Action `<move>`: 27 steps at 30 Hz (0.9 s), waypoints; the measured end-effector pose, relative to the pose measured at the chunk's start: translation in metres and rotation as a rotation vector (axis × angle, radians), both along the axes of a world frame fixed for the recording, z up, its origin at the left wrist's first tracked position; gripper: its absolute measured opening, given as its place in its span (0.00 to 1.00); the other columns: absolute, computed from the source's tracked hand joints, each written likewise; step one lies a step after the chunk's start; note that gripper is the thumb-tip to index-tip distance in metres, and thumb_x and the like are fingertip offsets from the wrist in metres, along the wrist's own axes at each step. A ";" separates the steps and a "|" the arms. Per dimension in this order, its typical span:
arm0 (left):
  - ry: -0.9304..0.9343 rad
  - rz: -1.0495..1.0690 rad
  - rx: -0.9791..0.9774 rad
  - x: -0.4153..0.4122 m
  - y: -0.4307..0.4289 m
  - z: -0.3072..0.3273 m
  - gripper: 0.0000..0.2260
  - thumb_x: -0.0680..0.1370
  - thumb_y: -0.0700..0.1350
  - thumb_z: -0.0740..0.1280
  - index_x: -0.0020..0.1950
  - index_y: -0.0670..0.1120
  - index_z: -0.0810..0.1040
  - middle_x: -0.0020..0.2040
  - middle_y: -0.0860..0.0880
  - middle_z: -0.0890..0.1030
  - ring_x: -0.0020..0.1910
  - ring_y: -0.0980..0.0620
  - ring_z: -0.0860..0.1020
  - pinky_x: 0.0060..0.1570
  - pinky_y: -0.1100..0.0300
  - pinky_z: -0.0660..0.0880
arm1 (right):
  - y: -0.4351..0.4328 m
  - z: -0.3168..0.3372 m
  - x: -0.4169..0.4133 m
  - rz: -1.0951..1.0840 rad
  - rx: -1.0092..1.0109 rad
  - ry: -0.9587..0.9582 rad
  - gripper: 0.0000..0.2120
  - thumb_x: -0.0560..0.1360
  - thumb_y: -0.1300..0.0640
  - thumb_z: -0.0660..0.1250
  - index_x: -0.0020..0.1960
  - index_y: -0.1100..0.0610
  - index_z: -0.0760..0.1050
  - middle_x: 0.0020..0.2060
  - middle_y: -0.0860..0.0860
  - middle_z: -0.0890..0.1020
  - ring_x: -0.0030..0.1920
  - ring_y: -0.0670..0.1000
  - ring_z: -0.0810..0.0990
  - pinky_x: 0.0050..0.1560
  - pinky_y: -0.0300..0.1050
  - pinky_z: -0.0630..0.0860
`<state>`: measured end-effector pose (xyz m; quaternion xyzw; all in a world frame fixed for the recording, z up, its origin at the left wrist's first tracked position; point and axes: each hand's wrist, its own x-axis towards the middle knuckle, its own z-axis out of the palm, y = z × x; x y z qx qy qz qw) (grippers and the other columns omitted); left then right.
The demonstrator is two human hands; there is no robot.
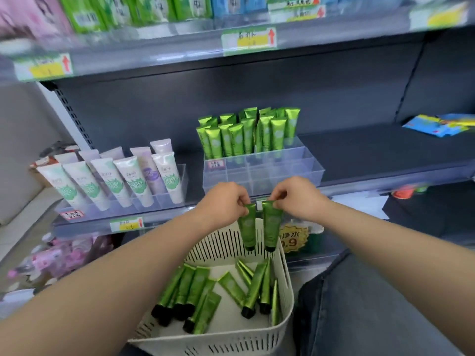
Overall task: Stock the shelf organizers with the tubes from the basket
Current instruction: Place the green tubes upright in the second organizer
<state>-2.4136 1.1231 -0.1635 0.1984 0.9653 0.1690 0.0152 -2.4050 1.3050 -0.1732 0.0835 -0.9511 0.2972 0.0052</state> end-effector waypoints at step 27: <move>0.413 -0.076 0.098 -0.110 0.119 0.081 0.05 0.75 0.41 0.67 0.50 0.44 0.79 0.45 0.51 0.73 0.48 0.49 0.75 0.47 0.62 0.68 | 0.111 0.091 -0.084 -0.206 -0.122 0.293 0.07 0.71 0.65 0.67 0.42 0.55 0.82 0.33 0.42 0.77 0.40 0.45 0.76 0.39 0.35 0.68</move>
